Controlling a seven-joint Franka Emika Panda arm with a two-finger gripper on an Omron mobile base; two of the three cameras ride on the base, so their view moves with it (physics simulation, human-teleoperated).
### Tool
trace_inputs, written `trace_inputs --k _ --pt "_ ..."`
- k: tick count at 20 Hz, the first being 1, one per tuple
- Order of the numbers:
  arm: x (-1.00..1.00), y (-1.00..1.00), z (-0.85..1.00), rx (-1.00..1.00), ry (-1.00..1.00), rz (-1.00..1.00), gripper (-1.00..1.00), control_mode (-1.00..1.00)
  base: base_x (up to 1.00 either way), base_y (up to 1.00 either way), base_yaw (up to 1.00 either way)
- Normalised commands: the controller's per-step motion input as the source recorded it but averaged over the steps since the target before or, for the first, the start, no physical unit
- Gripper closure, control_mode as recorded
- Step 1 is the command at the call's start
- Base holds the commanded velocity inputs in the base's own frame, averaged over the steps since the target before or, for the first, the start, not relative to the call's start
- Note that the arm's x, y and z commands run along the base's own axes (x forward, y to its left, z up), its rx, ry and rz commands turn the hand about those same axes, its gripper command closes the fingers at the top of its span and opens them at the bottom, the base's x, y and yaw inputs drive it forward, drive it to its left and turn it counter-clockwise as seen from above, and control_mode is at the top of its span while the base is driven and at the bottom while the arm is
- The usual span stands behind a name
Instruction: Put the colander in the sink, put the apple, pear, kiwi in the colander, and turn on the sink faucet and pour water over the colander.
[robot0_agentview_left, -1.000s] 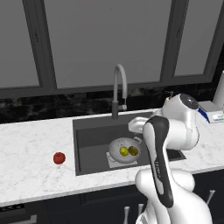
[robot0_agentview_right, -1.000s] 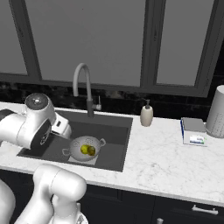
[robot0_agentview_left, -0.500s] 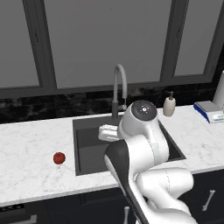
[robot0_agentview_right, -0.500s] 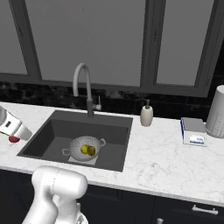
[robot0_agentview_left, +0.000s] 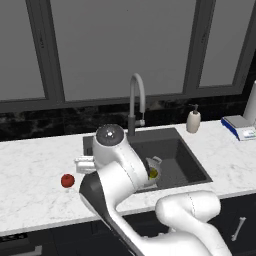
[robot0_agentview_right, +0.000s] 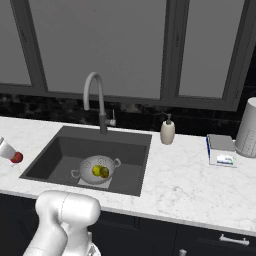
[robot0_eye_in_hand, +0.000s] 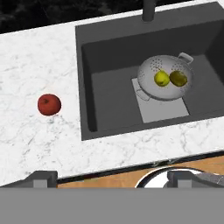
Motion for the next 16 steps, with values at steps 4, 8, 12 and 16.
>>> trace_inputs --k 4,8,12,16 --pt "0.70 0.91 -0.48 -0.16 0.31 0.16 -1.00 -1.00 0.00 0.00 0.00" --pt "0.75 0.51 -0.71 -0.06 0.24 0.14 -1.00 -1.00 0.00 0.00 0.00" --pt "0.77 0.12 -0.79 0.00 0.12 0.06 -1.00 -1.00 0.00 0.00 0.00" --pt "0.52 0.20 -0.55 0.00 0.06 0.01 -1.00 -1.00 0.00 0.00 0.00"
